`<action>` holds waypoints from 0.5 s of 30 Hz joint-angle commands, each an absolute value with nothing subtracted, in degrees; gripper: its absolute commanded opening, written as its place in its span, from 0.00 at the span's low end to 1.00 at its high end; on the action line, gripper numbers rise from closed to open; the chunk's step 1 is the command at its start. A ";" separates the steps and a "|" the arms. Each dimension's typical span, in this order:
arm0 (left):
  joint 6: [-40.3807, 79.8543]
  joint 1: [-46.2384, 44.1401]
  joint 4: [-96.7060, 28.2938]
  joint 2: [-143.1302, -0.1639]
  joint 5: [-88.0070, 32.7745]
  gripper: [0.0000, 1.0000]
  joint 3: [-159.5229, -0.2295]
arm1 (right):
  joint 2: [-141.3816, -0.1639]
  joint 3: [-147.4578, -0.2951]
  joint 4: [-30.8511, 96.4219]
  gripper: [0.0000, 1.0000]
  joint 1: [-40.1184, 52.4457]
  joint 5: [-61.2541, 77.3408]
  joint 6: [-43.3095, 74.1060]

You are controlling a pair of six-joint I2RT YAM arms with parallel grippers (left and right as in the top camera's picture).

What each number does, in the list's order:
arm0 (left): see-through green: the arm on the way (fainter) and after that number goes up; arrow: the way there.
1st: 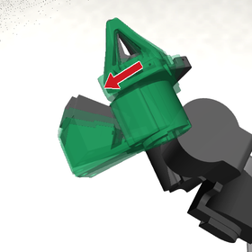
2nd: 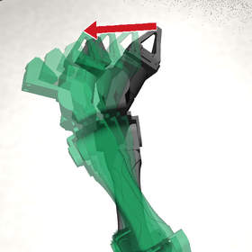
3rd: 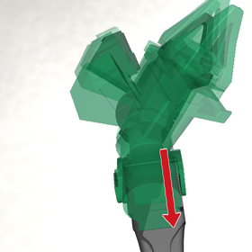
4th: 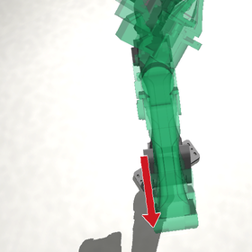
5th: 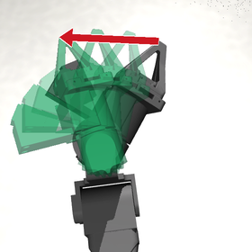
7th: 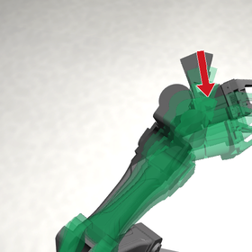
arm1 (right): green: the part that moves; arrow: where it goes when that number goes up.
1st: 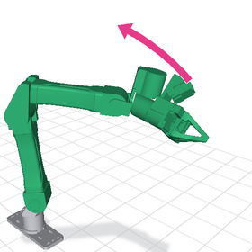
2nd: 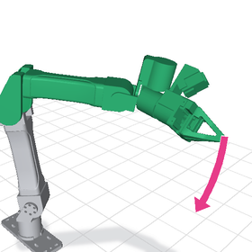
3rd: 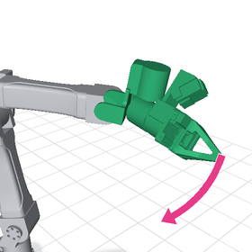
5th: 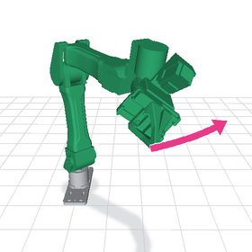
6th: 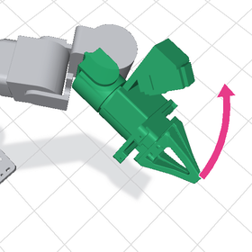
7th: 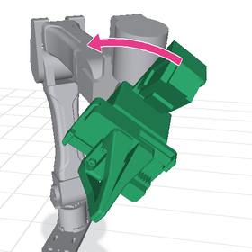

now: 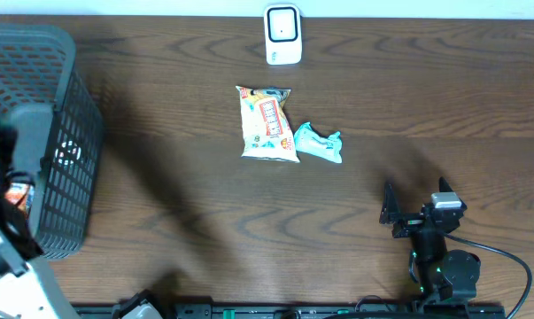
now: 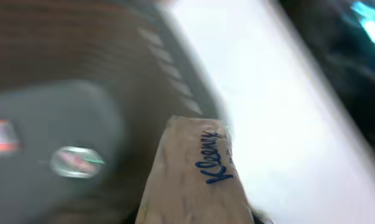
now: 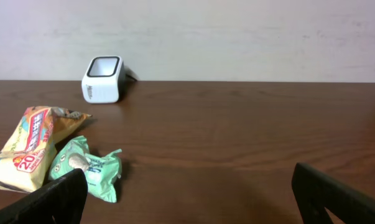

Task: Scan the item barcode
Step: 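Carry the small green box to the scanner and release it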

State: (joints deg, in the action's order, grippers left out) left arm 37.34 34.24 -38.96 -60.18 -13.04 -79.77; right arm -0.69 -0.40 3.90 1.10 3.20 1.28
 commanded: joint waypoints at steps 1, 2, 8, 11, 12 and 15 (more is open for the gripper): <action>39.75 23.73 -36.73 -61.93 -22.04 0.19 -79.96 | -0.38 -0.34 4.10 0.99 1.45 3.18 2.09; 39.70 20.14 -36.23 -62.72 -22.02 0.19 -79.96 | -0.38 -0.34 4.10 0.99 1.45 3.18 2.11; 39.48 2.52 -30.37 -70.83 -21.37 0.19 -79.94 | -0.38 -0.34 4.12 0.99 1.45 3.16 2.11; 39.53 -4.51 -24.27 -77.08 -21.39 0.19 -79.94 | -0.38 -0.34 4.12 0.99 1.45 3.18 2.11; 39.53 -6.37 -22.26 -79.02 -21.39 0.19 -79.94 | -0.38 -0.34 4.10 0.99 1.45 3.18 2.09; 39.55 -12.95 -14.31 -86.89 -21.39 0.19 -79.94 | -0.38 -0.34 4.10 0.99 1.45 3.16 2.09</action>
